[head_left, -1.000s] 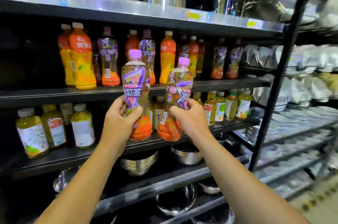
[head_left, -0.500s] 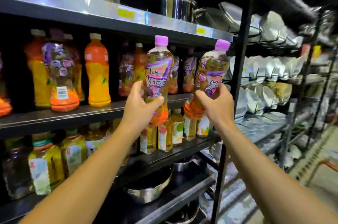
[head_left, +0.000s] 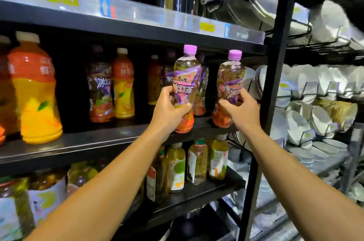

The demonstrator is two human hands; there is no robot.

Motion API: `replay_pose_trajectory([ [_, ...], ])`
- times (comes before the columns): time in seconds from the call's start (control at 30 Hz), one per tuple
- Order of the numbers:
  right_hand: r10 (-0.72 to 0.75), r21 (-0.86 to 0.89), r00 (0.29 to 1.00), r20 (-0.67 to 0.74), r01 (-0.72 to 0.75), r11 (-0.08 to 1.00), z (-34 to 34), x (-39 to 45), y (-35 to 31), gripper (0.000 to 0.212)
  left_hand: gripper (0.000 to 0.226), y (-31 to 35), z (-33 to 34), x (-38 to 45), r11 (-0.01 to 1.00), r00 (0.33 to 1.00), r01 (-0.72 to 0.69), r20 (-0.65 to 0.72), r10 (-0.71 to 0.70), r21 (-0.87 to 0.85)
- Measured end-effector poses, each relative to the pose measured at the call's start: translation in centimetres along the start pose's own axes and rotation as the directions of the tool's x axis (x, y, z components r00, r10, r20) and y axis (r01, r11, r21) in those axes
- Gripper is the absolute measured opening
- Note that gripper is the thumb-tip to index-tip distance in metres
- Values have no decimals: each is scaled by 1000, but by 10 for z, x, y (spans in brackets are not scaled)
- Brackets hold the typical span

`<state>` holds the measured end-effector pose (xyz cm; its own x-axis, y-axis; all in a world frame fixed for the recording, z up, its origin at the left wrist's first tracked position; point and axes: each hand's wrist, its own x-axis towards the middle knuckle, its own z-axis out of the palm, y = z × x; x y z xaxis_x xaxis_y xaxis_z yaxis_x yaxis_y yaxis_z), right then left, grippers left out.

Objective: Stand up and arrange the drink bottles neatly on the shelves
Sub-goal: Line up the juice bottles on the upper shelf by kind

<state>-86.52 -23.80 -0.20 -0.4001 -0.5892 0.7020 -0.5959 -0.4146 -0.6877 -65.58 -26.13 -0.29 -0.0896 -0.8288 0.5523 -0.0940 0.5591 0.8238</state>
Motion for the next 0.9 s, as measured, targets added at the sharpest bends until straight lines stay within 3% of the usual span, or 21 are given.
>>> replay_pose_trajectory([
  [0.2,99,58,988,120,-107,993,15,64,53,23,47,-18,69,36,995,991,88,-102,-82,55],
  [0.5,130,8,965,227,-136,991,25,85,78,36,63,-10,92,44,947,982,140,-164,-95,288],
  [0.57,134,11,983,122,-137,991,21,77,70,50,67,-5,84,36,933,984,126,-162,-75,337],
  [0.63,45,62,997,-69,-40,997,16,58,53,48,66,0,68,22,927,987,75,-160,-16,368],
  [0.7,-72,160,982,-176,101,982,16,35,31,34,56,4,44,6,921,980,10,-186,69,390],
  [0.8,-244,235,959,-147,273,933,31,2,-4,23,43,9,-3,-14,903,951,-38,-260,164,429],
  [0.9,-332,320,943,-11,318,893,61,-21,-41,19,39,13,-56,-27,867,916,-8,-343,206,499],
])
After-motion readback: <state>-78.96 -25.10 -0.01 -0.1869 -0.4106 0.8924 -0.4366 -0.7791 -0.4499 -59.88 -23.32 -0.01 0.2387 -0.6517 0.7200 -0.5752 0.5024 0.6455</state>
